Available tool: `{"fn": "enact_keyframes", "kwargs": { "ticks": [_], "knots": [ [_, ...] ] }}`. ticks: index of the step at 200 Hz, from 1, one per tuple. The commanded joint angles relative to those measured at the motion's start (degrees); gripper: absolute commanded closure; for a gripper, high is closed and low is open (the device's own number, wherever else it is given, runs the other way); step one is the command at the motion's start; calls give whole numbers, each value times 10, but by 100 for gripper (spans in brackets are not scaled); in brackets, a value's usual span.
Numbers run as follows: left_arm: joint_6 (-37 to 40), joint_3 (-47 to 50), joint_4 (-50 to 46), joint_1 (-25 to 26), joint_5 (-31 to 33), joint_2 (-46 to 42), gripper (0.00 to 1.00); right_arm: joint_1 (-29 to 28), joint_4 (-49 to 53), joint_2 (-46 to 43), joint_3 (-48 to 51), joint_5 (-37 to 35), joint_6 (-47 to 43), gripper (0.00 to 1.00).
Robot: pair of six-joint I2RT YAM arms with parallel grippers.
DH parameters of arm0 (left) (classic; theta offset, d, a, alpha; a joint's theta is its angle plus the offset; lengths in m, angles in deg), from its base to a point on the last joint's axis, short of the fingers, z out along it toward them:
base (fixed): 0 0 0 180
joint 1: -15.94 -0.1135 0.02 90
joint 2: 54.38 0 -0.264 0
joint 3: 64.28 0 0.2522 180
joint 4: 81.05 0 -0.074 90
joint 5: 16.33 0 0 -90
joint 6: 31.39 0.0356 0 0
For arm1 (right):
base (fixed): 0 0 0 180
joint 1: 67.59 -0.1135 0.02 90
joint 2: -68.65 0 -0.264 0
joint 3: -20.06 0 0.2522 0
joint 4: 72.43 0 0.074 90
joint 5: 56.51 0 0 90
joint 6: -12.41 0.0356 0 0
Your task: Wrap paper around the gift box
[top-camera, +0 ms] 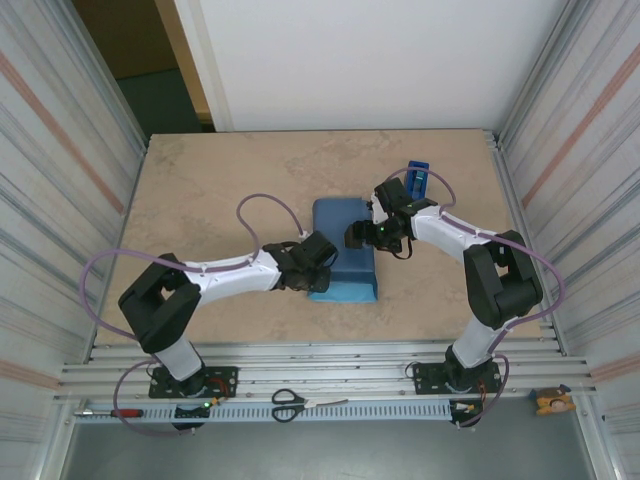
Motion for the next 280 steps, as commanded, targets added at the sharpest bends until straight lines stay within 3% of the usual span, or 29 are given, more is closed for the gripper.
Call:
{"fn": "enact_keyframes", "kwargs": {
  "ticks": [1, 166, 280],
  "knots": [
    [-12, 12, 3, 5, 39, 2, 61, -10, 64, 20, 25, -50, -9, 12],
    [-18, 8, 15, 17, 46, 37, 67, -10, 65, 21, 27, -50, -8, 12],
    [-33, -12, 9, 16, 42, 53, 79, -12, 67, 23, 26, -49, -8, 11]
  ]
}}
